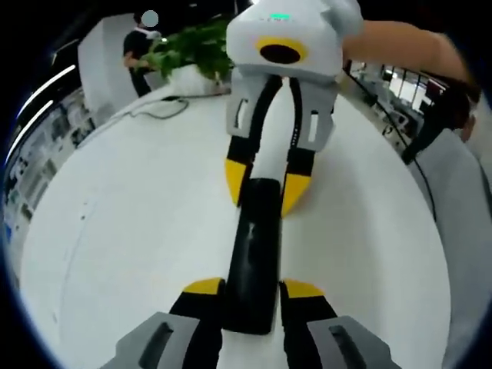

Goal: Press the specified remote control buttons in sequence, fully releasing each button before pressing the next.

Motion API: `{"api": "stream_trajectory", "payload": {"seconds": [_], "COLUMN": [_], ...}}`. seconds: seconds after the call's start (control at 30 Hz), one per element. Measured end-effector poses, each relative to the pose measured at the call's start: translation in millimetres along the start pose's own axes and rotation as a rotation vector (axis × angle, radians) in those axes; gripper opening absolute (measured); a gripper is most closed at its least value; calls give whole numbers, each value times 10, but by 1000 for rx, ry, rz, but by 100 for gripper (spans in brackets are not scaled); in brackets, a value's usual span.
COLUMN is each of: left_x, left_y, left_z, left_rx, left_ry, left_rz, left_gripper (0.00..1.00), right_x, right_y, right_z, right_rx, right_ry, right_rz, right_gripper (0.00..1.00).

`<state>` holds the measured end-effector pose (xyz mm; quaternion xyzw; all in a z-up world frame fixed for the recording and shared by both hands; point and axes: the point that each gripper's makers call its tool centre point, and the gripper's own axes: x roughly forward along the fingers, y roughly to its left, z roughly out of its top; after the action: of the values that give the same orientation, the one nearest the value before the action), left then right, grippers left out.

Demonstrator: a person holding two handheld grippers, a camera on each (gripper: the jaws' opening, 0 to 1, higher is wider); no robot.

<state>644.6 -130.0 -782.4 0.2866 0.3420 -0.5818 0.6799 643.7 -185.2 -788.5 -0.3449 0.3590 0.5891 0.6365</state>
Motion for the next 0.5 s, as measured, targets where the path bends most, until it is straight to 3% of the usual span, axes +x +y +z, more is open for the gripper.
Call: {"api": "stream_trajectory", "payload": {"seconds": [0.5], "left_x": [10], "left_y": [15], "left_z": [-12], "left_rx": [20], "left_ry": [24], "left_rz": [2], "left_gripper": [25], "right_x": [-6], "right_y": [25], "right_z": [7], "right_rx": [-38], "right_ry": [13], "right_rz": [-3], "right_gripper": [22]}}
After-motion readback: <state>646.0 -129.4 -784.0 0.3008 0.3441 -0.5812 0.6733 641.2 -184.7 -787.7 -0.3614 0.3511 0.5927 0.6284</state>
